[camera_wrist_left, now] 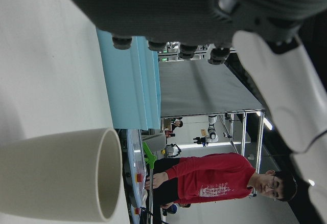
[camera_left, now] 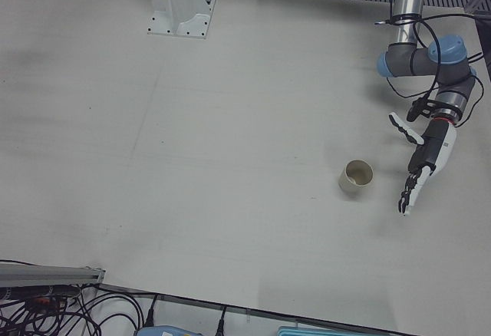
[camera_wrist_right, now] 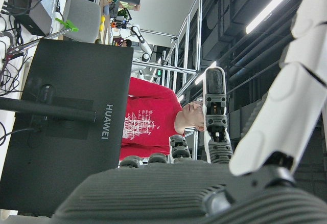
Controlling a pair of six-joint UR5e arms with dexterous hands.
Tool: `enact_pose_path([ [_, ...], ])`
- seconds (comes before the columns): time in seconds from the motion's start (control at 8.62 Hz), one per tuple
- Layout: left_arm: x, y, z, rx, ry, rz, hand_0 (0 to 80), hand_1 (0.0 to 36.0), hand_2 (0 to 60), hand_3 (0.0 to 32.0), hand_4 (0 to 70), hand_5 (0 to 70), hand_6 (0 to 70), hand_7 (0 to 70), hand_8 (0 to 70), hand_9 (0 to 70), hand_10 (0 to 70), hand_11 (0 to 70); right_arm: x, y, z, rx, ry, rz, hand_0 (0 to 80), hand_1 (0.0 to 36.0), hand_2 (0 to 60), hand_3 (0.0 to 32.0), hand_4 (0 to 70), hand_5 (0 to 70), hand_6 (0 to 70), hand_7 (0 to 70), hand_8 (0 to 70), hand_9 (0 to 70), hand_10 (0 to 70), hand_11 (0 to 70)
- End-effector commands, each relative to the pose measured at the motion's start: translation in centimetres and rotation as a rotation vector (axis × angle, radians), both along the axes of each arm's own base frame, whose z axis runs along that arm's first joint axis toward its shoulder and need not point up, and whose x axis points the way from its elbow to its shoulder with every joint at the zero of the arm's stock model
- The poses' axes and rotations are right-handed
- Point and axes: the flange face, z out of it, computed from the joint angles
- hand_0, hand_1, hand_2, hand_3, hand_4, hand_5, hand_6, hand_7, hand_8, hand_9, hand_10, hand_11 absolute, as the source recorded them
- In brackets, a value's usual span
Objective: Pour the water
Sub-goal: 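Move the left hand toward the white cup beside it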
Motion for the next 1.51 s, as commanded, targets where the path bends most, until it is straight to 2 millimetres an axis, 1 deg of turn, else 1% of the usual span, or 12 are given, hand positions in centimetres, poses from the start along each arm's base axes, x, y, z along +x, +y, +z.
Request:
enact_pose_path([
  [0.0,-1.3,2.7,-2.4,-0.036,0.022,-0.001,45.0,0.8,0.0,8.2,13.7,0.0,0.0,7.3,0.0,0.0,0.2,0.9,0.7,1.9,0.9,-0.08,0.017,-0.002,47.0,10.0,11.2,0.0,30.3,23.6,5.7,10.8,0.1,0.7,0.0,0.0],
  [0.12,-2.3,5.3,-0.9,-0.07,0.004,-0.002,43.0,0.0,0.0,4.0,16.9,0.0,0.0,7.9,0.0,0.1,2.0,3.7,0.7,2.0,0.5,-0.073,0.017,-0.006,46.8,9.8,9.6,0.0,26.2,22.7,5.0,10.2,0.0,0.6,0.0,0.0],
  [0.23,-3.3,7.7,0.4,-0.089,-0.004,-0.004,42.6,0.0,0.0,4.0,17.4,0.0,0.0,7.9,0.0,0.1,1.9,3.4,0.9,3.3,1.3,-0.089,0.022,-0.012,47.0,10.1,6.2,0.8,15.4,21.2,2.9,9.9,0.0,0.5,0.0,0.0],
  [0.35,-3.7,7.8,0.3,-0.07,-0.01,-0.03,41.3,0.0,0.0,3.0,18.2,0.0,0.0,8.1,0.0,0.2,2.6,4.3,0.5,3.4,1.3,-0.093,0.011,-0.027,46.8,10.4,6.4,2.0,12.9,21.3,1.4,9.5,0.0,0.5,0.0,0.0],
  [0.46,-3.5,7.0,-0.2,-0.028,-0.051,-0.085,41.1,0.0,0.0,3.2,17.9,0.0,0.0,8.1,0.0,0.2,2.7,4.5,0.4,3.6,1.1,-0.099,-0.014,-0.04,47.0,10.3,5.8,0.6,13.5,20.9,0.4,8.6,0.0,0.3,0.0,0.0],
  [0.58,-2.7,5.2,-2.4,0.112,-0.156,-0.131,42.3,0.0,0.0,0.0,18.5,0.0,0.0,7.9,0.0,0.1,2.8,4.6,0.7,4.3,1.9,-0.134,-0.04,-0.04,47.6,11.9,12.4,0.0,23.3,24.6,4.6,14.7,0.1,1.5,0.0,0.0],
  [0.81,1.0,3.8,-3.6,0.171,-0.252,-0.095,45.9,3.5,0.0,0.0,17.6,0.0,0.0,8.3,0.0,0.2,2.5,4.6,0.5,4.2,1.8,-0.137,-0.045,-0.052,48.7,14.3,22.9,0.0,39.9,33.9,11.5,25.7,1.3,3.7,0.0,0.7],
  [0.93,1.9,2.5,-3.9,0.169,-0.279,-0.092,46.9,5.5,0.0,0.0,17.7,0.0,0.0,8.8,0.0,0.3,2.2,4.3,0.5,4.2,1.7,-0.136,-0.049,-0.053,48.3,13.2,24.8,0.0,49.8,35.6,15.7,29.9,2.1,4.5,0.9,1.9],
  [1.04,4.0,0.4,-3.0,0.163,-0.284,-0.063,46.9,6.3,0.0,0.0,17.9,0.0,0.0,9.1,0.0,0.4,6.4,10.6,0.5,4.1,1.6,-0.135,-0.053,-0.052,48.3,13.1,23.0,0.0,47.9,34.7,13.9,28.5,1.7,4.3,0.7,1.6],
  [1.16,3.8,0.8,-0.3,0.152,-0.296,-0.065,46.2,4.7,0.0,0.0,17.5,0.0,0.0,8.0,0.0,0.2,7.3,11.7,0.8,4.5,1.8,-0.142,-0.062,-0.052,48.4,13.3,22.7,0.0,47.5,34.8,13.5,28.0,1.7,4.2,0.3,1.2],
  [1.28,3.2,1.7,1.7,0.137,-0.305,-0.067,46.0,4.5,0.0,0.0,15.5,0.0,0.0,6.6,0.0,0.0,5.6,9.3,1.2,4.9,2.0,-0.148,-0.088,-0.052,48.6,13.2,24.1,0.0,52.7,36.6,15.9,30.1,2.1,4.6,0.3,1.0],
  [1.39,2.9,2.3,3.0,0.143,-0.32,-0.071,46.7,6.8,0.0,0.6,12.1,0.0,0.0,5.5,0.0,0.0,6.4,10.7,1.3,5.0,1.9,-0.147,-0.094,-0.054,48.7,13.4,23.3,0.0,52.3,36.3,15.3,29.5,2.0,4.5,0.0,0.2],
])
